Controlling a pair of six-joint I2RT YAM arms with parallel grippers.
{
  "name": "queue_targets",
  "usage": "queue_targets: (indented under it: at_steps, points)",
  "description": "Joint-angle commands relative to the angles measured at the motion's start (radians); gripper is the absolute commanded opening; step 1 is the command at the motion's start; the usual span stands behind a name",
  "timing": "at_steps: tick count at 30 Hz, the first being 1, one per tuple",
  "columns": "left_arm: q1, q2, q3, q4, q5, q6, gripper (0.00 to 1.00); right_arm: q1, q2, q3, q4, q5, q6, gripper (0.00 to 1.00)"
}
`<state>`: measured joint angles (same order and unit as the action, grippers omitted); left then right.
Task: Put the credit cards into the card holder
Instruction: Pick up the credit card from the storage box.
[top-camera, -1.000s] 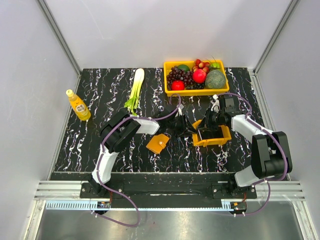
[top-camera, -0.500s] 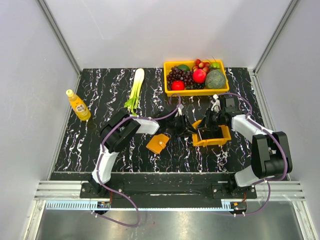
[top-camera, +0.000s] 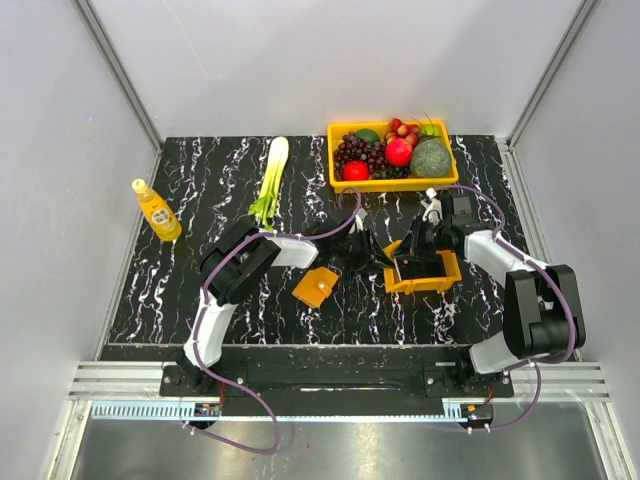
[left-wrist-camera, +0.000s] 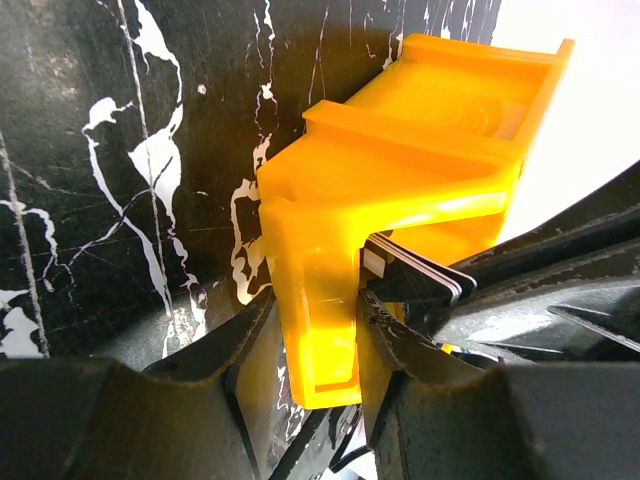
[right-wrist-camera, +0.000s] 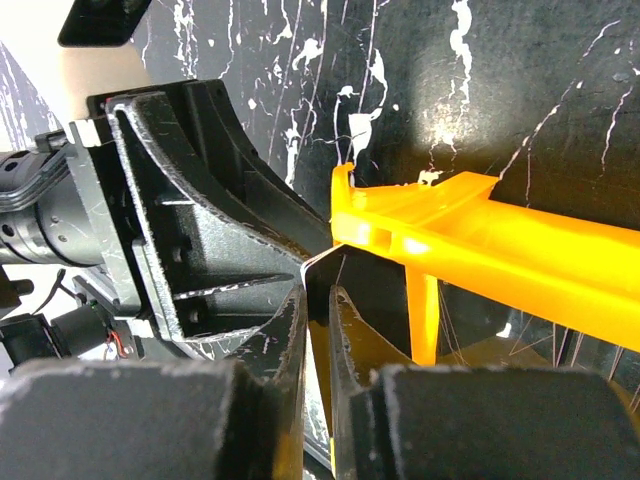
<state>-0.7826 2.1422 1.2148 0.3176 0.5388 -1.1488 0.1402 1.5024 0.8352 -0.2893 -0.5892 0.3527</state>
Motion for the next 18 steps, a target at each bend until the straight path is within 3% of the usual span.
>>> queue_targets:
  at_steps: [1, 11, 18]
  points:
    - [-0.023, -0.007, 0.000, 0.035, -0.017, 0.012, 0.33, 0.033, -0.056, 0.004, -0.010, -0.210, 0.043, 0.13]
    - [-0.024, -0.008, -0.009, 0.040, -0.020, 0.011, 0.33, 0.033, -0.099, 0.005, -0.073, -0.153, 0.025, 0.06]
    - [-0.024, -0.015, -0.015, 0.040, -0.019, 0.012, 0.33, 0.033, -0.129, 0.031, -0.146, 0.020, 0.002, 0.00]
